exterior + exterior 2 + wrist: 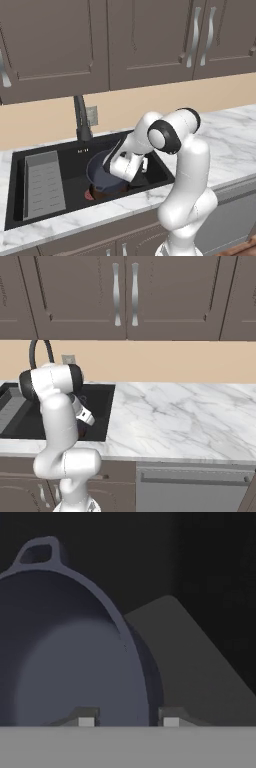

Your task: Move the pot and pan from the stove into the sink.

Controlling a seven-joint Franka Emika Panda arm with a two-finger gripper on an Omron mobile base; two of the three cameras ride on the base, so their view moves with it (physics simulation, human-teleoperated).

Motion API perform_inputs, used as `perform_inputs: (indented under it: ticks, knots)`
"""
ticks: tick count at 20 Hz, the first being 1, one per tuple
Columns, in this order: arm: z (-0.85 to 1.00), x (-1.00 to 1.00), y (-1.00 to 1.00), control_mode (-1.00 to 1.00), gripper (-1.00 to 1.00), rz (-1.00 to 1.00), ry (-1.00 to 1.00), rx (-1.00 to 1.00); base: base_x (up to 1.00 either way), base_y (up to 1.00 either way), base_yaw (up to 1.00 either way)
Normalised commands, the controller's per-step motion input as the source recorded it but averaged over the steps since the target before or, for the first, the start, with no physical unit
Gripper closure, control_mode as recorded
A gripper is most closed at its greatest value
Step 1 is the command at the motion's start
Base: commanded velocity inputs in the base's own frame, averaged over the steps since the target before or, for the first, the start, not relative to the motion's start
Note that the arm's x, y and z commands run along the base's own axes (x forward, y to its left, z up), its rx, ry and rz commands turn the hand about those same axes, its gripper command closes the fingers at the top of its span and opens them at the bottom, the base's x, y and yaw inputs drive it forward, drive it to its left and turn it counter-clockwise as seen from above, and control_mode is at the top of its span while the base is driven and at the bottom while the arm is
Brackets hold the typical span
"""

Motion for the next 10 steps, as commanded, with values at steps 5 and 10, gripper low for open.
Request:
perform_inputs:
  ticks: [5,10]
  knots:
    - [0.43,0.06,0.00,-1.00,-1.00,0.00,0.02,0.01,0.00,0.00,0.00]
    - [0.72,0.02,-0.03,-1.00,-1.00,0.00,0.05,0.02,0.00,0.00,0.00]
